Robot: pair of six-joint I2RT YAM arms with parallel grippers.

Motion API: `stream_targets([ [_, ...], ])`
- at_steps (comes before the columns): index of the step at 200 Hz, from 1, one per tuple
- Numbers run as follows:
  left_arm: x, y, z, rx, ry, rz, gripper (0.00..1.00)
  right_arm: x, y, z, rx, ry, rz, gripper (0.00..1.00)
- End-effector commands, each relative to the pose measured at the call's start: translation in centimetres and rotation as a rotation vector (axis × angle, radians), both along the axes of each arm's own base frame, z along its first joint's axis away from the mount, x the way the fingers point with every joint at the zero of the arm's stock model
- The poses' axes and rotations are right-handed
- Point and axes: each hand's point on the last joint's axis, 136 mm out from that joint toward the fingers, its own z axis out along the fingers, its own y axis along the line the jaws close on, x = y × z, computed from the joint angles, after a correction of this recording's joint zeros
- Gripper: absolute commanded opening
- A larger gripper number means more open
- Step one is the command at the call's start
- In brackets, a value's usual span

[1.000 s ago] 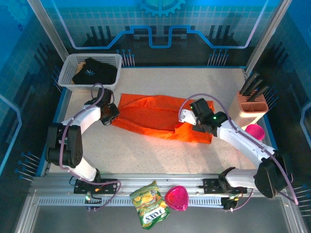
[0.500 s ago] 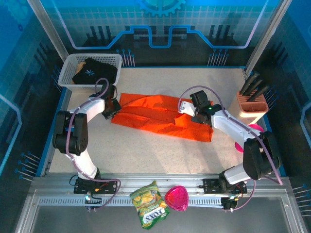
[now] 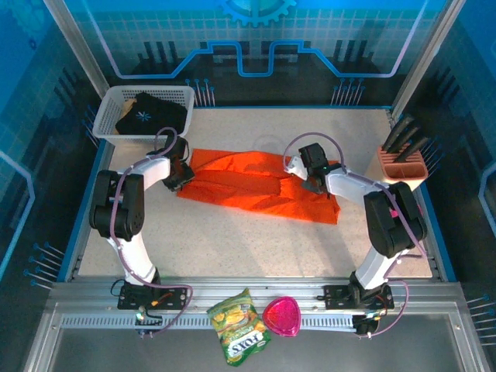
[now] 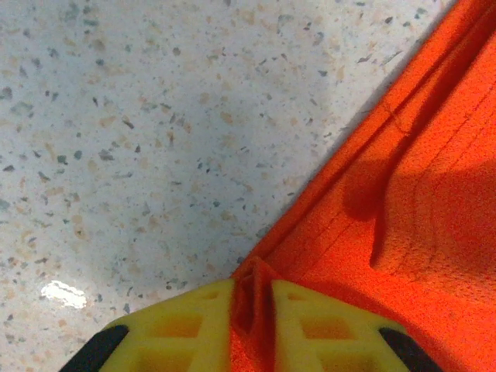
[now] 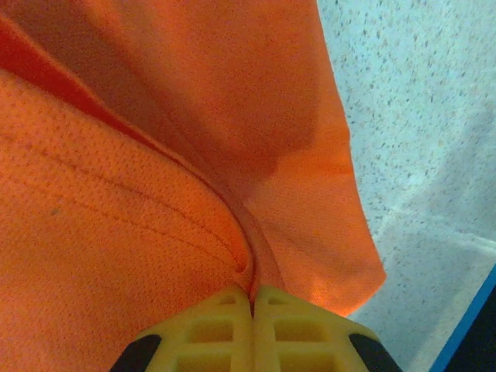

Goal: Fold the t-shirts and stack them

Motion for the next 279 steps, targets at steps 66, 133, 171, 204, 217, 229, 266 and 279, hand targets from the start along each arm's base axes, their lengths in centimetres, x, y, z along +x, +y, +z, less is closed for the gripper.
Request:
stream_targets([
  [66, 1.1, -0.6, 7.8, 0.023, -0.201, -0.075, 0.72, 2.0, -2.2, 7.8, 0.243, -0.332, -0.383, 0.54],
  [133, 4.3, -5.6, 13.6, 0.038, -0.274, -0.32, 0.51, -6.0, -2.6, 10.2, 0.688, -0.105, -0.891, 0.44],
  [171, 8.2, -6.0, 9.2, 0.058, -0.158, -0.33, 0.0, -8.8, 0.8, 7.3, 0.946, 0.063, -0.966, 0.19],
  [204, 10.2, -6.8, 5.1, 0.03, -0.083, -0.333, 0.0, -9.6, 1.3, 3.8, 0.967, 0.152, -1.038, 0.0],
  [217, 10.5, -7.1, 3.3, 0.013, -0.046, -0.333, 0.0, -9.3, 1.2, 2.5, 0.958, 0.168, -1.061, 0.0],
  [229, 10.6, -7.3, 2.1, 0.005, -0.015, -0.336, 0.0, -8.9, 1.2, 1.4, 0.943, 0.178, -1.077, 0.0],
  [266, 9.6, -7.3, -0.1, 0.01, 0.057, -0.333, 0.0, -7.8, 1.4, -2.4, 0.861, 0.249, -1.13, 0.0],
  [279, 9.0, -7.1, -0.6, 0.019, 0.076, -0.331, 0.0, -7.4, 1.4, -3.7, 0.833, 0.266, -1.143, 0.0],
])
